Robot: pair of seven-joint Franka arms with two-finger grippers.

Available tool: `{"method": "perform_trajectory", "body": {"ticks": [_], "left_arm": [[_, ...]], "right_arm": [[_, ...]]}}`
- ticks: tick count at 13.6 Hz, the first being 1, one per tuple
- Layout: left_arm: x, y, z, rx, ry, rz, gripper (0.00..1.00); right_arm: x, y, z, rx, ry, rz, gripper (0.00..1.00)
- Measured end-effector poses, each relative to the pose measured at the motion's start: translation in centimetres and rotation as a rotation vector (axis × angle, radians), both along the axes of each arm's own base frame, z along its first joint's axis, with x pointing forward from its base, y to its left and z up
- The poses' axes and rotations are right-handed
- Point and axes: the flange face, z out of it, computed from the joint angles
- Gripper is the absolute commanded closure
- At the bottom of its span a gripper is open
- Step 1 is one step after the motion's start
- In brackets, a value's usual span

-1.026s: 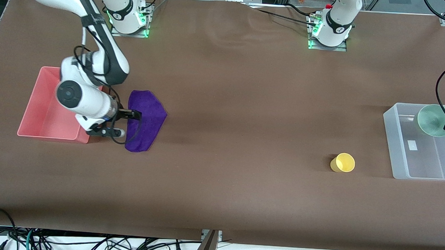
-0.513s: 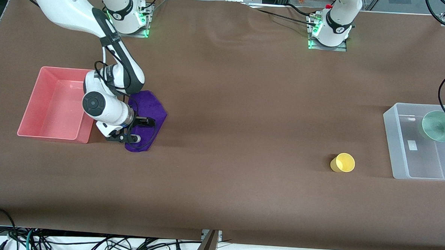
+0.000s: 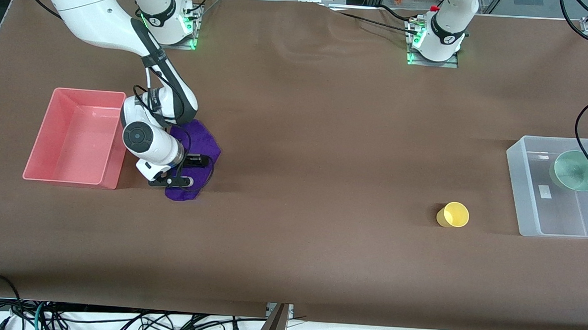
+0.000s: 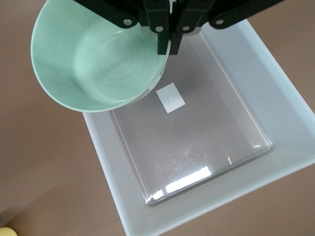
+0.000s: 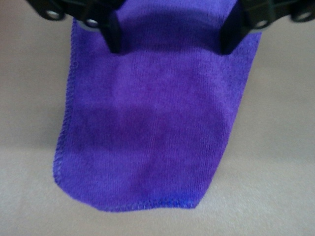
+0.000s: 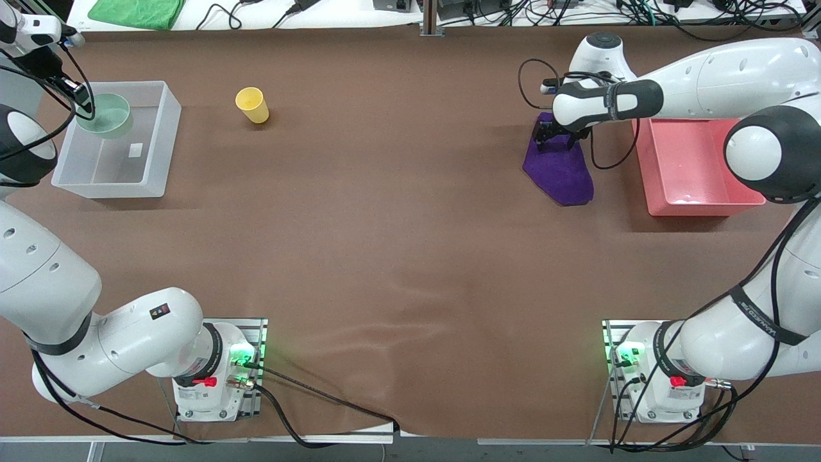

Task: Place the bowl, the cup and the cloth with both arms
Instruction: 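Grasp the purple cloth with the right gripper while the left lowers the bowl, then lift the cloth into the pink bin with the right gripper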

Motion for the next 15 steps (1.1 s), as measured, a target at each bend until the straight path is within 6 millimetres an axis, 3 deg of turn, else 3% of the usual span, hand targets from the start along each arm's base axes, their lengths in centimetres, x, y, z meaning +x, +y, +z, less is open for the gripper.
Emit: {"method": "perform_trajectory", "body": {"ticks": [1,2,7,10,12,15], "left_arm": [[0.1,-0.2,0.0,0.000,-0.001,0.000,1.00],[0.2,-0.3,0.0,0.000,-0.001,-0.001,1.00],[0.5,-0.8,-0.2,-0.004,0.001,-0.005,1.00],[1.3,-2.4,-0.2,-0.006,-0.001,-0.026,1.00],[1.8,-3.4,-0.2,-0.005,-0.001,-0.036,1.00],[1.9,-3.6,-0.2,-0.004,0.000,-0.037,1.00]], "right_arm": [[-0.1,0.0,-0.1,-0.001,0.002,0.000,0.93],[-0.1,0.0,-0.1,-0.001,0.003,0.001,1.00],[-0.1,0.0,0.1,0.000,-0.002,0.001,1.00],[0.4,-0.3,0.7,-0.007,0.002,-0.002,1.00],[1.6,-0.6,3.1,-0.028,0.024,-0.002,1.00],[4.1,-2.7,10.0,-0.056,0.064,0.021,1.00]]}}
